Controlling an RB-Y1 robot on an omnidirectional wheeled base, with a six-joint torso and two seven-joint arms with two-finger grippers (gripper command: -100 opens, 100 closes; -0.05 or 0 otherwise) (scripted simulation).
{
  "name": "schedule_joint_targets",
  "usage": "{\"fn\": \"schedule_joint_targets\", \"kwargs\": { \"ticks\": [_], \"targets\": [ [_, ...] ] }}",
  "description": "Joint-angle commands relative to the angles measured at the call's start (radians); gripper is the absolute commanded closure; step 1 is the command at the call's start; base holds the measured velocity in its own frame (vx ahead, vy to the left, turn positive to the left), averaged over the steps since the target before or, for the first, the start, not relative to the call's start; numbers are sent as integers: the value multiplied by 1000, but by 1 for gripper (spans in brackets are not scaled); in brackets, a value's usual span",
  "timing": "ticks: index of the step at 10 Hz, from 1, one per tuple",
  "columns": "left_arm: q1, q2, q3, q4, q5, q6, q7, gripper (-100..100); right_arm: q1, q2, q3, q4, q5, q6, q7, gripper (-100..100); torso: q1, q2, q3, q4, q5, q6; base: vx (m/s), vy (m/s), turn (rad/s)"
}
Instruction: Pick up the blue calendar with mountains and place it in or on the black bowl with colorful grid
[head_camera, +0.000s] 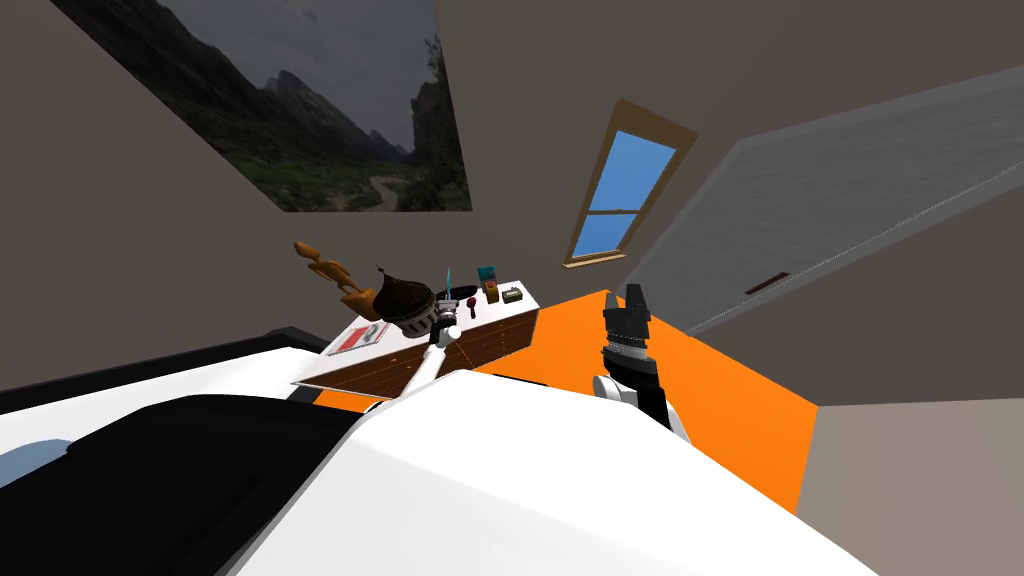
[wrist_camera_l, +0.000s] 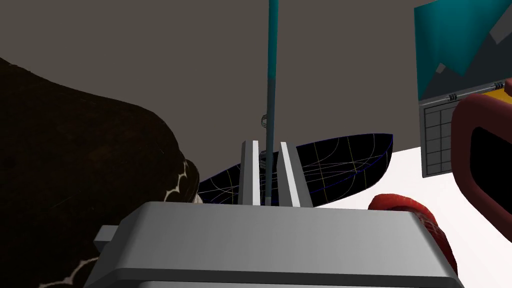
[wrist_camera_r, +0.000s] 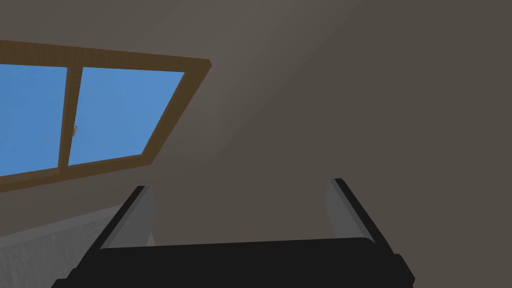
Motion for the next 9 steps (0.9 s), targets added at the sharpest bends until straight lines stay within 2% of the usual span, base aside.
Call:
{"fn": "schedule_joint_targets", "kwargs": {
  "ticks": [1, 2, 3, 4, 5, 7, 8, 9],
  "targets": [
    [-50, 8, 31, 36, 8, 0, -26, 100, 0, 0, 0, 0, 0, 0, 0, 0, 0, 0, 0, 0, 0, 0, -9, 4, -83],
    [-82, 10, 61, 62, 16, 4, -52, 100, 0, 0, 0, 0, 0, 0, 0, 0, 1, 0, 0, 0, 0, 0, -18, 15, -144],
    [-101, 10, 61, 62, 16, 4, -52, 100, 0, 0, 0, 0, 0, 0, 0, 0, 1, 0, 0, 0, 0, 1, -13, 19, -36],
    [-136, 11, 91, 88, 25, 9, -79, 100, 0, 0, 0, 0, 0, 0, 0, 0, 1, 1, 0, 0, 0, -1, -11, 20, -47],
    [-147, 11, 91, 88, 25, 9, -79, 100, 0, 0, 0, 0, 0, 0, 0, 0, 2, 1, 1, 1, 0, -1, -10, 21, -26],
    [-218, 5, 152, 140, 43, 18, -132, 100, 0, 0, 0, 0, 0, 0, 0, 0, 2, 1, 1, 1, 0, 0, -20, 41, -90],
    [-238, 5, 152, 140, 43, 18, -132, 100, 0, 0, 0, 0, 0, 0, 0, 0, 3, 1, 1, 1, 0, 0, -11, 47, -54],
    [-269, -1, 182, 165, 52, 23, -158, 100, 0, 0, 0, 0, 0, 0, 0, 0, 3, 2, 2, 1, 1, -1, -9, 43, -61]
  ]
}}
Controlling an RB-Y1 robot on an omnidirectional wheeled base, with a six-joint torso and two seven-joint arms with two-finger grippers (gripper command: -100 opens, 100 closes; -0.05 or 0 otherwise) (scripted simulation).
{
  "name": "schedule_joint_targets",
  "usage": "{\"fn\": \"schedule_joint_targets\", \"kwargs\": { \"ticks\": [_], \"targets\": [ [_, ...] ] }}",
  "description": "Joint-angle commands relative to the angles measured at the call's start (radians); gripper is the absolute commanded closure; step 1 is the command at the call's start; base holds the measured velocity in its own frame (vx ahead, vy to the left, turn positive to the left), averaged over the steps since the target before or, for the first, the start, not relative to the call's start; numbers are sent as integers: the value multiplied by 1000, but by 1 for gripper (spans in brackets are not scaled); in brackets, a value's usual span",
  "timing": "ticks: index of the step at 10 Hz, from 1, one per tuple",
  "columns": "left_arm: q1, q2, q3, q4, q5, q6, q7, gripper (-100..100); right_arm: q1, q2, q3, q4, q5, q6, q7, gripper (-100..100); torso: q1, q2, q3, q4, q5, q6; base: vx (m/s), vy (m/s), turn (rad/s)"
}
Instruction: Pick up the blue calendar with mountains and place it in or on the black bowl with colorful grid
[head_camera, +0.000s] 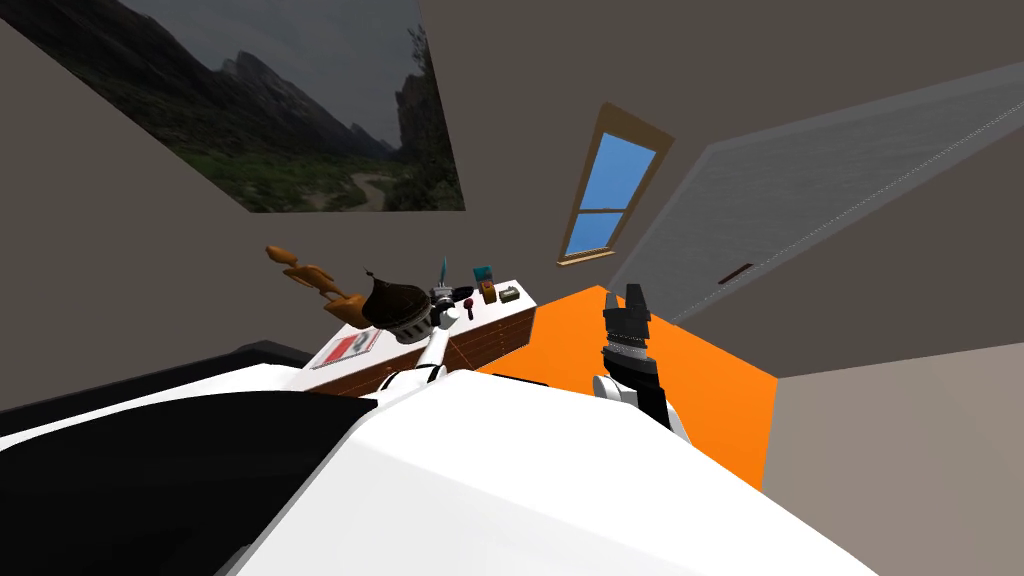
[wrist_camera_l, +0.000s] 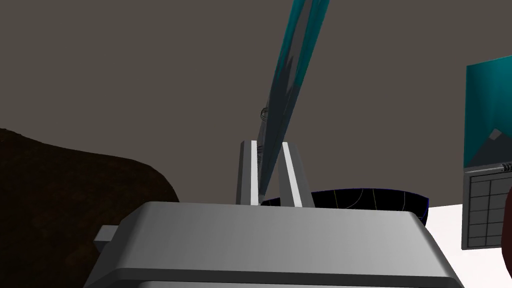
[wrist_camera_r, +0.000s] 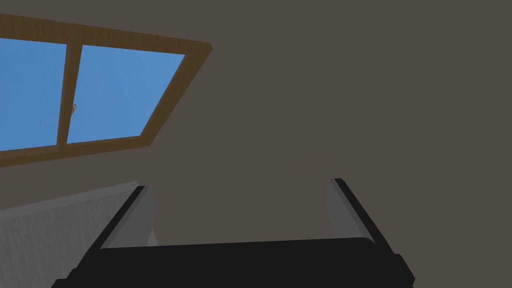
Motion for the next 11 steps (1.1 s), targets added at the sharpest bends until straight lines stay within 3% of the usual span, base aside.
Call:
{"fn": "schedule_joint_targets", "kwargs": {
  "ticks": [1, 3, 4, 7, 8, 11],
  "targets": [
    [-36, 3, 10, 26, 2, -5, -6, 100, 0, 0, 0, 0, 0, 0, 0, 0, 0, 0, 0, 0, 0, 0, -8, 36, -34],
    [-109, -15, 67, 74, 20, 4, -56, 100, 0, 0, 0, 0, 0, 0, 0, 0, 0, 1, 1, 1, 0, 0, -20, 64, -90],
    [-122, -15, 67, 74, 20, 4, -56, 100, 0, 0, 0, 0, 0, 0, 0, 0, 2, 1, 1, 1, 1, 0, -15, 64, -41],
    [-224, -52, 144, 137, 46, 18, -123, 100, 0, 0, 0, 0, 0, 0, 0, 0, 4, 2, 2, 2, 2, -1, -3, 101, -73],
    [-238, -52, 144, 137, 46, 18, -123, 100, 0, 0, 0, 0, 0, 0, 0, 0, 5, 1, 1, 2, 2, 0, -6, 93, -46],
    [-331, -97, 209, 185, 72, 30, -179, 100, 0, 0, 0, 0, 0, 0, 0, 0, 6, 4, 3, 3, 3, 0, -24, 123, -56]
  ]
}}
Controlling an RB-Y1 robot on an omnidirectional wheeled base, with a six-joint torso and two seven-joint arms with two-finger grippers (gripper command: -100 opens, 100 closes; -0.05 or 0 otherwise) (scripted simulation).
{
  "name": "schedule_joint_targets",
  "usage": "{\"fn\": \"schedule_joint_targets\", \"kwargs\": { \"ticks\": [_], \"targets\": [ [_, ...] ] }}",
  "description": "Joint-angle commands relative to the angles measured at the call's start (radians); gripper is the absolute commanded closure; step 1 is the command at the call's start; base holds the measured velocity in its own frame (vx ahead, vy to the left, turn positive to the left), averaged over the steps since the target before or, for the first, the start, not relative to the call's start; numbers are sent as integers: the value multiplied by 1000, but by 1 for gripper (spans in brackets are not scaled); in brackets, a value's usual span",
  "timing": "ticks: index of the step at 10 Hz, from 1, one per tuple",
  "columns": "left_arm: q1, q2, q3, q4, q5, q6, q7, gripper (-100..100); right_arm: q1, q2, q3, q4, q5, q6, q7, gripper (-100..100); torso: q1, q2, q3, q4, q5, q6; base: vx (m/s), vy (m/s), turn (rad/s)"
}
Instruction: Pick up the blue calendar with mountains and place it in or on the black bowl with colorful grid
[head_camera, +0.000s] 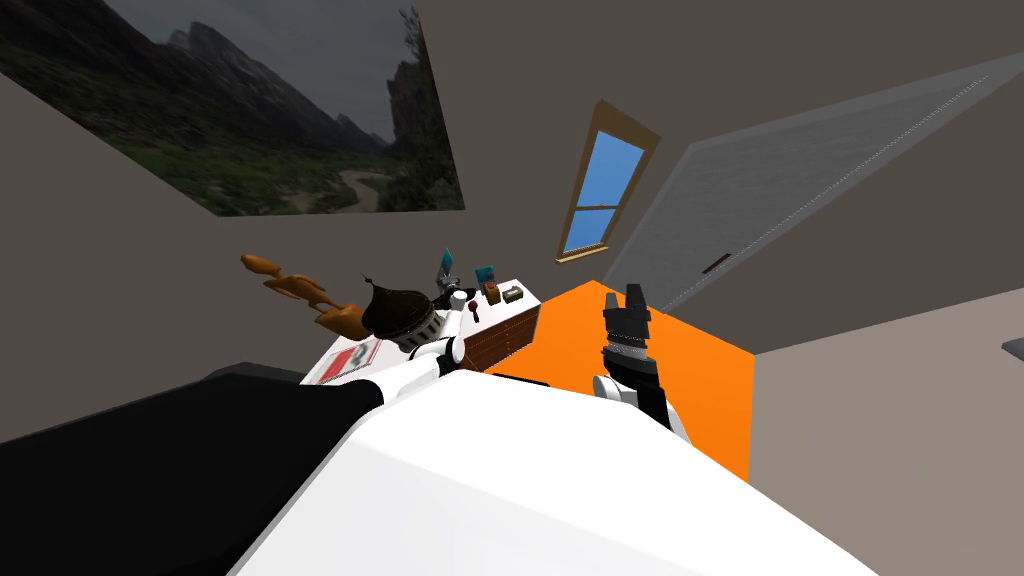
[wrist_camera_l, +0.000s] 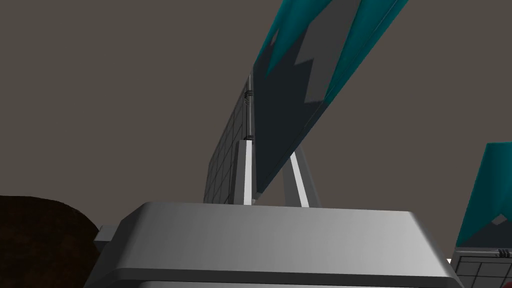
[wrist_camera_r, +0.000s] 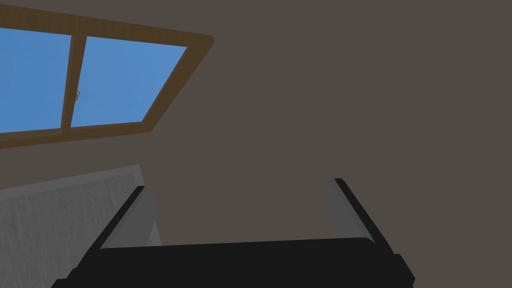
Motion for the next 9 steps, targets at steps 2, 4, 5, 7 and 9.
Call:
{"fn": "schedule_joint_targets", "kwargs": {
  "ticks": [2, 4, 5, 7, 9],
  "targets": [
    [-71, -47, 51, 29, 24, 10, -45, 100, 0, 0, 0, 0, 0, 0, 0, 0, 1, 0, 0, 0, 1, 0, -17, 171, -42],
    [-114, -83, 82, 45, 41, 18, -71, 100, 0, 0, 0, 0, 0, 0, 0, 0, 4, 0, 0, 1, 2, 0, -9, 194, -29],
    [-131, -101, 95, 51, 49, 21, -82, 100, 0, 0, 0, 0, 0, 0, 0, 0, 4, 0, 0, 1, 3, 0, -4, 193, -17],
    [-147, -120, 107, 57, 56, 25, -92, 100, 0, 0, 0, 0, 0, 0, 0, 0, 1, 1, 1, 1, 2, 0, -23, 108, -4],
    [-170, -160, 125, 64, 67, 31, -108, 100, 0, 0, 0, 0, 0, 0, 0, 0, -2, 2, 2, 2, 1, 1, -13, 116, 11]
  ]
}}
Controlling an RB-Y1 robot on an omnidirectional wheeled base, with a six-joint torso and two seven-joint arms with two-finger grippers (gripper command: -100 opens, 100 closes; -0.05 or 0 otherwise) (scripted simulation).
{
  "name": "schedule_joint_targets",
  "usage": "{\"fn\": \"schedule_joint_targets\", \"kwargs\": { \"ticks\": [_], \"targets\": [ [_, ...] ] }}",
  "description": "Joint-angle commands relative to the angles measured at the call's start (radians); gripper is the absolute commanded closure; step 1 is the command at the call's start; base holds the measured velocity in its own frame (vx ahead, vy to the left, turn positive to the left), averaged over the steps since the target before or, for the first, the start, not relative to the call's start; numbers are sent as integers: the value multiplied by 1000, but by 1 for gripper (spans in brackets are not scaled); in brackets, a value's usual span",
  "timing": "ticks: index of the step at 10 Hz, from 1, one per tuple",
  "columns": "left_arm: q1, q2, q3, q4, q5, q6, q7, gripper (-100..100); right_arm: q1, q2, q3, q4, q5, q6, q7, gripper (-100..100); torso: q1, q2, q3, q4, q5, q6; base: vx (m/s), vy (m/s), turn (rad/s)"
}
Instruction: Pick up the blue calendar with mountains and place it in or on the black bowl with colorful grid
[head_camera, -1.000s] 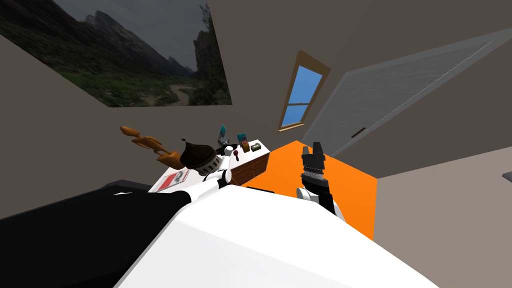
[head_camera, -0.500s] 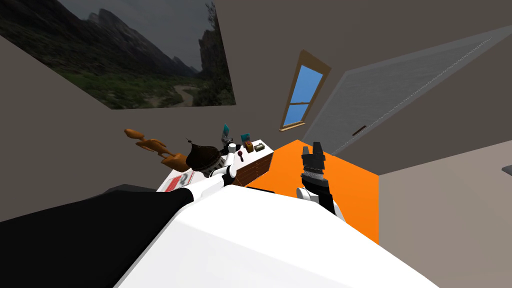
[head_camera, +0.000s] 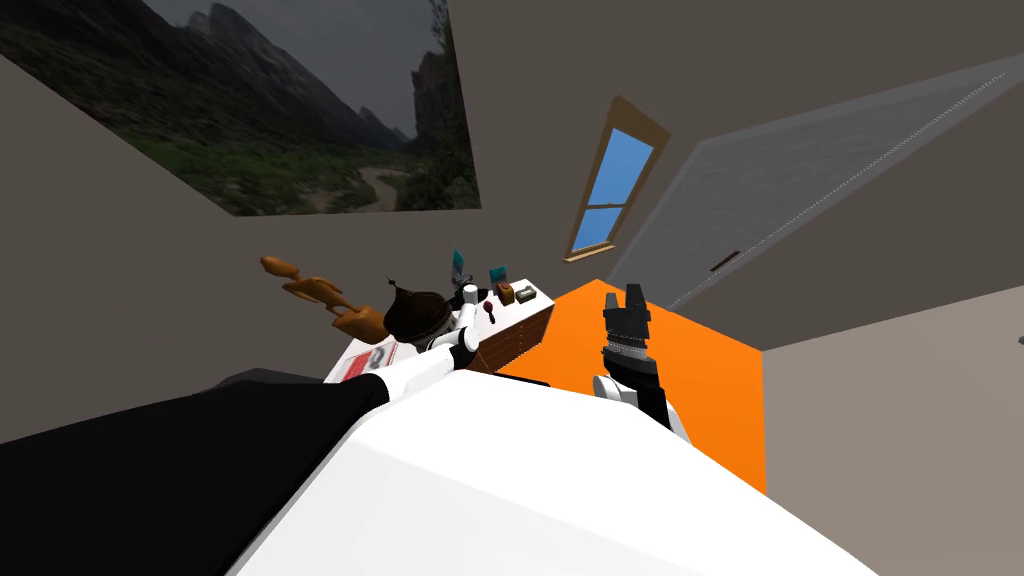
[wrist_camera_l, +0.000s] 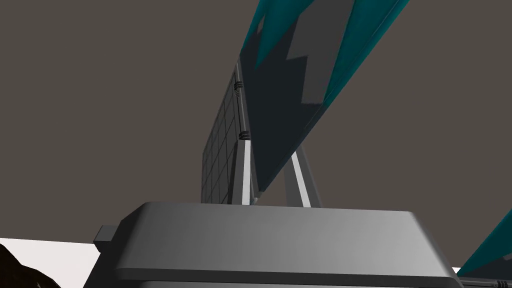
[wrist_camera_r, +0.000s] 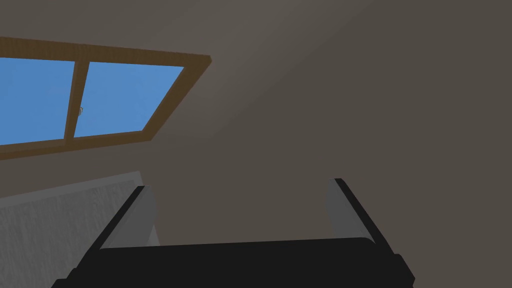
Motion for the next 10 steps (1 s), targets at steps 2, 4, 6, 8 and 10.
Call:
{"fn": "schedule_joint_targets", "kwargs": {
  "ticks": [2, 4, 6, 8, 10],
  "targets": [
    [-14, -42, 9, 3, 7, 2, -9, 100, 0, 0, 0, 0, 0, 0, 0, 0, 2, 0, 0, 0, 1, 0, -4, 170, -2],
    [-15, -45, 10, 6, 8, 3, -6, 100, 0, 0, 0, 0, 0, 0, 0, 0, -1, 2, 1, 0, 0, -1, -13, 79, 13],
    [-13, -46, 11, 5, 8, 4, -8, -100, 0, 0, 0, 0, 0, 0, 0, 0, -8, 2, 1, 1, -2, 0, 0, 5, 1],
    [-13, -46, 11, 5, 8, 4, -8, -100, 0, 0, 0, 0, 0, 0, 0, 0, -9, 2, 1, 1, -2, 0, 0, 0, 0],
    [-13, -46, 11, 5, 8, 4, -8, 0, 0, 0, 0, 0, 0, 0, 0, 0, -10, 2, 1, 1, -2, 0, 0, 0, 0]
  ]
}}
